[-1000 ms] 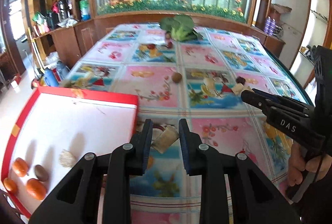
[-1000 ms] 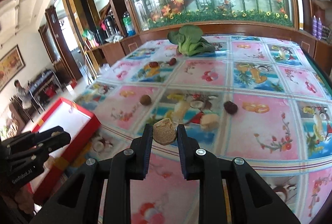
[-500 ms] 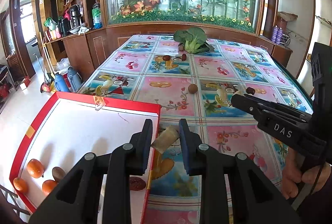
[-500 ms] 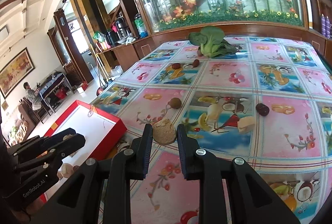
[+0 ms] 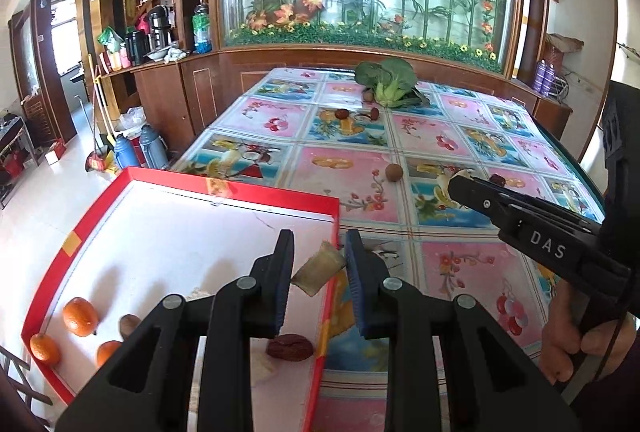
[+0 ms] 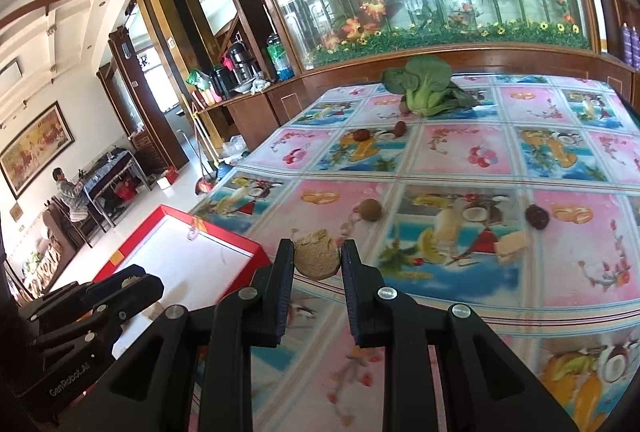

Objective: Organize fruits
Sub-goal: 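Carry the cube over the tray with the left tool while the right tool carries the biscuit, then lower the beige cube into the tray with the left tool while the right tool lowers the biscuit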

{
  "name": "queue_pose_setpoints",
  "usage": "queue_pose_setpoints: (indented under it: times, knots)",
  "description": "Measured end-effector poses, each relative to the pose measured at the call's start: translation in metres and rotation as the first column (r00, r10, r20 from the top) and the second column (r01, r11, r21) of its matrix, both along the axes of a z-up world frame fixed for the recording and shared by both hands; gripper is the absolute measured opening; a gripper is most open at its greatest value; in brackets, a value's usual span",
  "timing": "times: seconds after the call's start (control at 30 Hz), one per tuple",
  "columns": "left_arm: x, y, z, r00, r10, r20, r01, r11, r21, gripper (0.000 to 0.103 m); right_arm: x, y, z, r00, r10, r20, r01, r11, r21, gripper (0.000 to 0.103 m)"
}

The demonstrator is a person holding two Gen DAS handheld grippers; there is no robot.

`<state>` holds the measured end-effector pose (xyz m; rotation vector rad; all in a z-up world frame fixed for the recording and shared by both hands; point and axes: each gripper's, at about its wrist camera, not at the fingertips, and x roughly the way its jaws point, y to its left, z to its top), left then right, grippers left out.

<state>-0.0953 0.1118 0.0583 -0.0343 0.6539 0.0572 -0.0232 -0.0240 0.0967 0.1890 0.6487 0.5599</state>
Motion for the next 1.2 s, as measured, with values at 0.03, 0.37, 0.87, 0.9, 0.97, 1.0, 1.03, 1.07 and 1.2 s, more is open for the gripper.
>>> queue_pose_setpoints:
  times: [0.03,0.37,0.87,0.9,0.97,1.0,1.03,1.07,1.2]
  knots:
    - [-0.001,0.003,0.001,1.0,0.006,0.003,-0.006,1.0,-0.002,0.028,-0.001,0.004,0.0,1.0,0.005,0.001,-0.005,1.0,0.001,0.022]
    - [-0.014,0.044,0.01,0.995,0.09,0.039,-0.089,0.996,-0.032,0.028,-0.004,0.044,0.0,0.998,0.055,-0.016,-0.055,0.998,0.042,0.022]
    - [-0.026,0.087,0.01,0.979,0.197,0.05,-0.196,0.98,-0.036,0.028,-0.018,0.09,-0.004,0.984,0.172,-0.04,-0.171,0.985,0.029,0.022]
    - [-0.025,0.089,0.009,0.978,0.202,0.046,-0.2,0.979,-0.038,0.028,-0.02,0.093,-0.004,0.982,0.183,-0.043,-0.182,0.983,0.027,0.022]
    - [-0.025,0.092,0.007,0.977,0.21,0.041,-0.209,0.977,-0.035,0.028,-0.023,0.097,-0.005,0.978,0.204,-0.042,-0.203,0.979,0.016,0.022]
    - [-0.025,0.093,0.006,0.976,0.213,0.039,-0.212,0.977,-0.033,0.028,-0.025,0.1,-0.005,0.976,0.214,-0.04,-0.214,0.977,0.007,0.022]
    - [-0.025,0.094,0.005,0.976,0.216,0.036,-0.215,0.976,-0.032,0.028,-0.027,0.102,-0.005,0.974,0.222,-0.037,-0.222,0.975,-0.001,0.022]
    - [-0.025,0.095,0.003,0.975,0.219,0.032,-0.218,0.975,-0.032,0.028,-0.029,0.103,-0.005,0.973,0.228,-0.036,-0.228,0.974,-0.005,0.022]
    - [-0.022,0.1,-0.002,0.972,0.232,0.017,-0.232,0.972,-0.025,0.028,-0.033,0.107,-0.007,0.968,0.249,-0.034,-0.25,0.968,-0.018,0.022]
